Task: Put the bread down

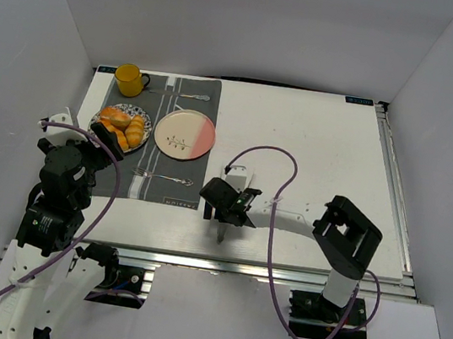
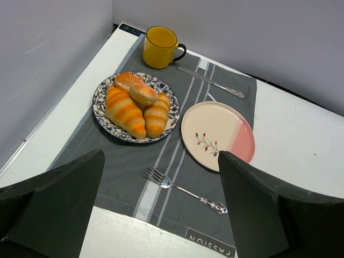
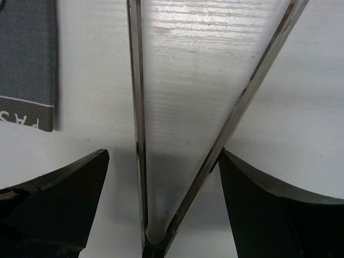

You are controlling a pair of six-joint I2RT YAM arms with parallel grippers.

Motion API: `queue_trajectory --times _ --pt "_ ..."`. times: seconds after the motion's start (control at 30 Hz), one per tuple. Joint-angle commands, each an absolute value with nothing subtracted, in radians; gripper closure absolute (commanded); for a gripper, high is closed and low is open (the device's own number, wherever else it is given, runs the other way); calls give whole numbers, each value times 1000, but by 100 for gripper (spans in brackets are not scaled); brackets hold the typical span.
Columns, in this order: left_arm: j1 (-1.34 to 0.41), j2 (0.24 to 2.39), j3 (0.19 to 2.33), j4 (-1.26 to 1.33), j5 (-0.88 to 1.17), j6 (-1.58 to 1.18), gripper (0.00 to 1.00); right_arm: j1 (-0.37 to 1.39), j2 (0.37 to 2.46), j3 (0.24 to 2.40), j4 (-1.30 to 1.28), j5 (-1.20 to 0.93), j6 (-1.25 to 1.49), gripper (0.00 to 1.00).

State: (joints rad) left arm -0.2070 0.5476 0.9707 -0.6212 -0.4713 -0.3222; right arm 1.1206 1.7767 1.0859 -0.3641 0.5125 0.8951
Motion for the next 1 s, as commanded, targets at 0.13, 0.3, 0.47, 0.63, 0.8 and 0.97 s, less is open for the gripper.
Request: queue_trajectory --times 0.13,0.3,0.47,0.63,0.8,0.97 --pt "-212 545 973 -623 -486 -310 2 1124 1835 1164 -446 552 992 11" --pt "-213 543 973 -624 -492 -308 2 1124 1851 1170 -485 572 1046 11" --pt "-213 541 969 -626 -491 -308 2 1123 1865 1172 -494 569 1072 12" --pt "-215 537 969 -632 -502 -307 2 1118 1861 1152 -483 563 1097 18" --pt "-215 534 966 -635 -503 -307 2 1098 1826 1101 -437 528 1094 36" --pt "-215 535 962 -632 -505 -307 2 1097 1758 1120 -480 566 1025 48"
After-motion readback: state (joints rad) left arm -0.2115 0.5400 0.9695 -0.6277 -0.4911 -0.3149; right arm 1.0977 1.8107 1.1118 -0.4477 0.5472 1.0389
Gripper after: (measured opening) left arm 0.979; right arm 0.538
